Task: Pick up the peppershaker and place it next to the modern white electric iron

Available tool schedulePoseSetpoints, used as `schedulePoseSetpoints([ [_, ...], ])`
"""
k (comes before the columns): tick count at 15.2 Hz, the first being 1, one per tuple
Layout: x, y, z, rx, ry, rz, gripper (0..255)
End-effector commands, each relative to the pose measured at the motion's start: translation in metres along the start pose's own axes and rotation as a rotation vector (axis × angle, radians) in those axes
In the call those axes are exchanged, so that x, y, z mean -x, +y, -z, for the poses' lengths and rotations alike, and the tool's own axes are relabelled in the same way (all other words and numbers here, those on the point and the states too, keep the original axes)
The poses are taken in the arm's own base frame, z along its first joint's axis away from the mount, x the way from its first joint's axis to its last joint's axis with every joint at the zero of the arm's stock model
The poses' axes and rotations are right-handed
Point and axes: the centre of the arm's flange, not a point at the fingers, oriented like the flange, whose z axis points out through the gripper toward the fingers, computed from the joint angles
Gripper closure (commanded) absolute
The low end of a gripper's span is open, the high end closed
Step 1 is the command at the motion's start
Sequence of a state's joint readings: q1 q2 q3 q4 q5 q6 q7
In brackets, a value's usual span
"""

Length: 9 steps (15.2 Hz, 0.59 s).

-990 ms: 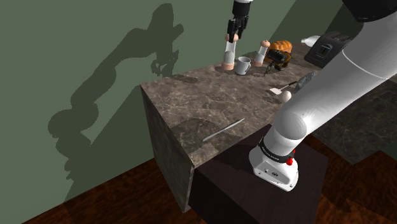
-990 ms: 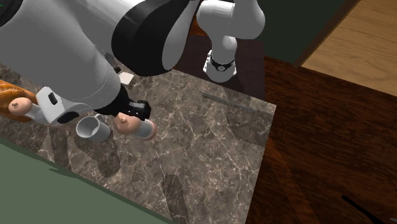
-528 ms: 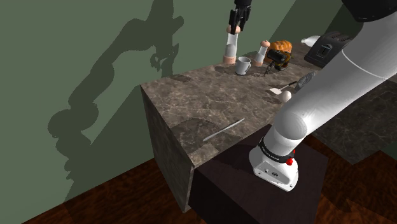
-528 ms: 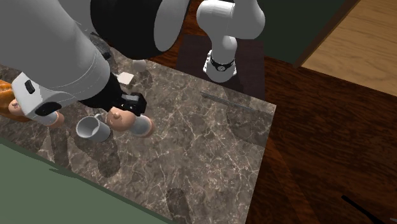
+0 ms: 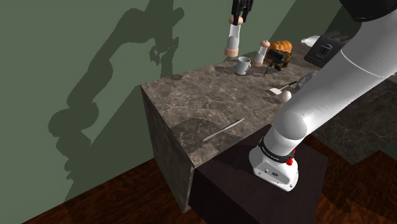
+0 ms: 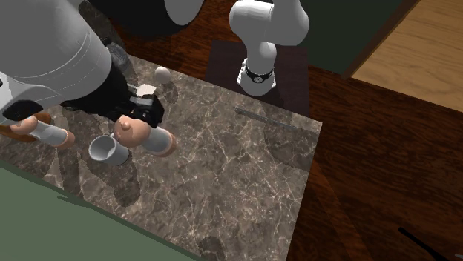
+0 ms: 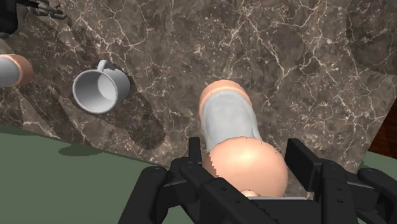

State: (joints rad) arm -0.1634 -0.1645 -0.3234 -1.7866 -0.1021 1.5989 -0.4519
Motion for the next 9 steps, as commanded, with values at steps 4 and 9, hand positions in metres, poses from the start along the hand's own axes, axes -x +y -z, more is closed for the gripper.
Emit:
schedulePoseSetpoints([
  [4, 0.001, 0.000, 0.026, 0.000, 0.000, 0.000, 255],
  [9, 0.002, 0.001, 0.050, 0.000, 0.000, 0.000, 255],
])
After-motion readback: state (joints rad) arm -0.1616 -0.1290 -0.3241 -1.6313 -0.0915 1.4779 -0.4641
